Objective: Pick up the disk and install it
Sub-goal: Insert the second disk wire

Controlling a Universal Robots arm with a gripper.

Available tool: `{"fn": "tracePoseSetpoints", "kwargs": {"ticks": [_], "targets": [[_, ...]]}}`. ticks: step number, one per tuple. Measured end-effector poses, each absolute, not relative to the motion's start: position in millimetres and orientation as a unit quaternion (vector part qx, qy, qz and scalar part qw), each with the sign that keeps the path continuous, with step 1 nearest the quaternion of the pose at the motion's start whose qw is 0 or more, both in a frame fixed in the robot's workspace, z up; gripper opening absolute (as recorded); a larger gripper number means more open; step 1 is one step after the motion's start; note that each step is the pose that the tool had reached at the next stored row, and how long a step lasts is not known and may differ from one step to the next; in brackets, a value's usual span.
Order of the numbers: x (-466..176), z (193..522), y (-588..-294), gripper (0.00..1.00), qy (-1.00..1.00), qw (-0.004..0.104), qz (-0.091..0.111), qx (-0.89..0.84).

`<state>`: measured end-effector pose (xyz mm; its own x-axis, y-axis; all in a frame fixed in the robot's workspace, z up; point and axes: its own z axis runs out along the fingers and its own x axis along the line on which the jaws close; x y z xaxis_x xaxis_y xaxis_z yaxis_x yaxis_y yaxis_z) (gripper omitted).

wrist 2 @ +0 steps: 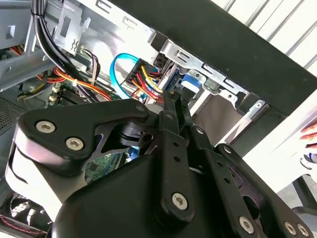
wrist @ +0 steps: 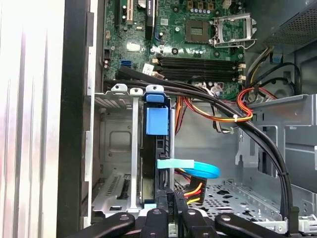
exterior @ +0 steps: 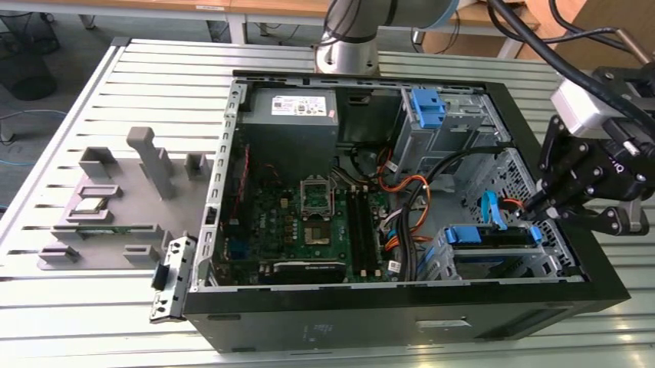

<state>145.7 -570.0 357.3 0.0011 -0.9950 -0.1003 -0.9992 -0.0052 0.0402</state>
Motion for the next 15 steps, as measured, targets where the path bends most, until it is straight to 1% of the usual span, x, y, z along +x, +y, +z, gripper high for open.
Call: {"fn": "tracePoseSetpoints", "kwargs": {"ticks": [2,6,7,15], "targets": [[144.8,356.9,-572.0,0.17,0.705,0.025,0.054,-0.707],[143.6,356.8,-574.8,0.17,0.703,0.04,0.069,-0.706],[143.5,356.6,-575.5,0.17,0.703,0.042,0.071,-0.706],[143.2,351.0,-580.1,0.17,0.703,0.043,0.071,-0.706]]}}
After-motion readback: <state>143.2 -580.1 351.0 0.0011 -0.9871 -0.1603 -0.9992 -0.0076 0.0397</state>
